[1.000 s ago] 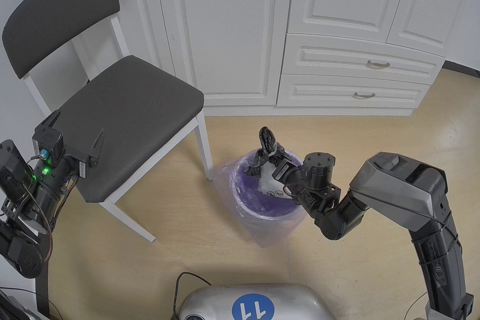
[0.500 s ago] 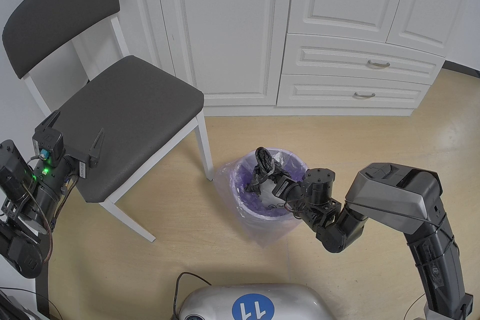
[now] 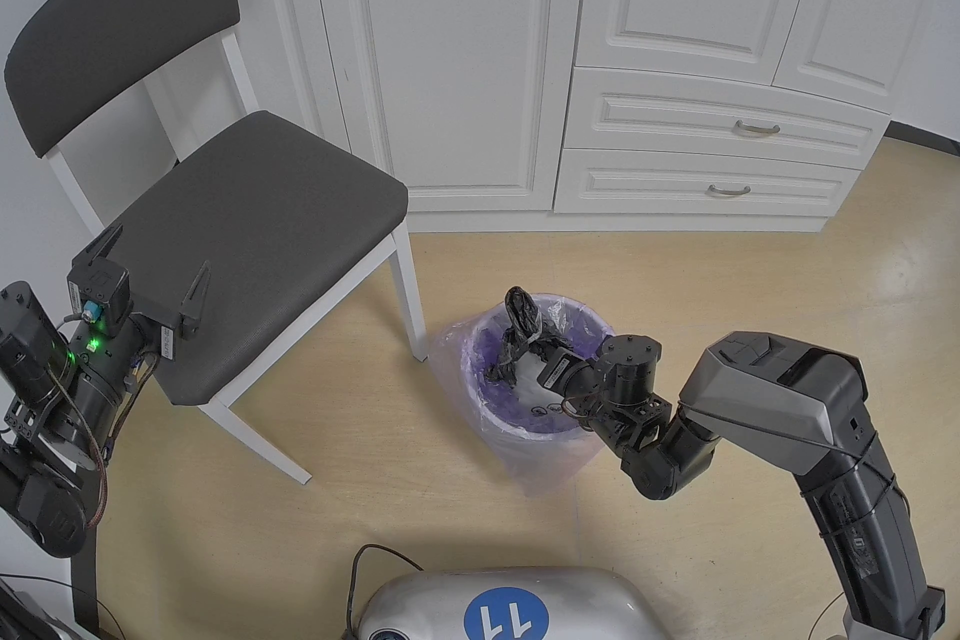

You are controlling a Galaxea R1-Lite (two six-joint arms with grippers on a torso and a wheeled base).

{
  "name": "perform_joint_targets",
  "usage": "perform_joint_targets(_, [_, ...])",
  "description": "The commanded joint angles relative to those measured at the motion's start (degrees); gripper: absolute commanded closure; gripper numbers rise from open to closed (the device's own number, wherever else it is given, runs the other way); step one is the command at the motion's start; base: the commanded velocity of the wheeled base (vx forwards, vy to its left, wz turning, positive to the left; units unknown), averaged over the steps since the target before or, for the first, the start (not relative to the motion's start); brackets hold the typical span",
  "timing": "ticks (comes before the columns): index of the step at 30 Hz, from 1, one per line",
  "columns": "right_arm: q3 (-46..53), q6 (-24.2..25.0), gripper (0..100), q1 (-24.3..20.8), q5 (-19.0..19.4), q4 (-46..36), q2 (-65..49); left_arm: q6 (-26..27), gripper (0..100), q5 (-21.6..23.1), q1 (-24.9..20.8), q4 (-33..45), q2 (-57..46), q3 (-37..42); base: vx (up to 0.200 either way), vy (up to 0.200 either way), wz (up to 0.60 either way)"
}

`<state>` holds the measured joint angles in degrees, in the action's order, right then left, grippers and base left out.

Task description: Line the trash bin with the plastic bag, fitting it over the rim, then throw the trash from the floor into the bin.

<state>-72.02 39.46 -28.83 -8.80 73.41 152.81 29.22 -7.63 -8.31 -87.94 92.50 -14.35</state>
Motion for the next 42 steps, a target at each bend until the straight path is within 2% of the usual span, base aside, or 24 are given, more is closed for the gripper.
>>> perform_joint_targets(1, [-4.53, -0.53, 100, 0.71, -0.08, -0.02, 3.11, 0.13, 0, -0.02, -0.30, -0.04, 0.31, 0.02, 0.000, 0.000, 0.00])
perform_joint_targets(8, [-5.76, -0.44, 100, 0.97, -0.25, 0.15, 2.85, 0.13, 0, -0.02, -0.39, -0.04, 0.66, 0.02, 0.000, 0.000, 0.00])
perform_joint_targets(17, [-1.19, -1.49, 100, 0.53, -0.34, 0.77, 1.97, 0.13, 0, -0.02, -0.39, -0.04, 0.40, 0.20, 0.000, 0.000, 0.00])
perform_joint_targets(42, [-2.95, -2.55, 100, 0.88, -0.08, 0.86, 4.52, 0.13, 0, 0.07, -0.48, -0.04, 0.57, 0.37, 0.000, 0.000, 0.00])
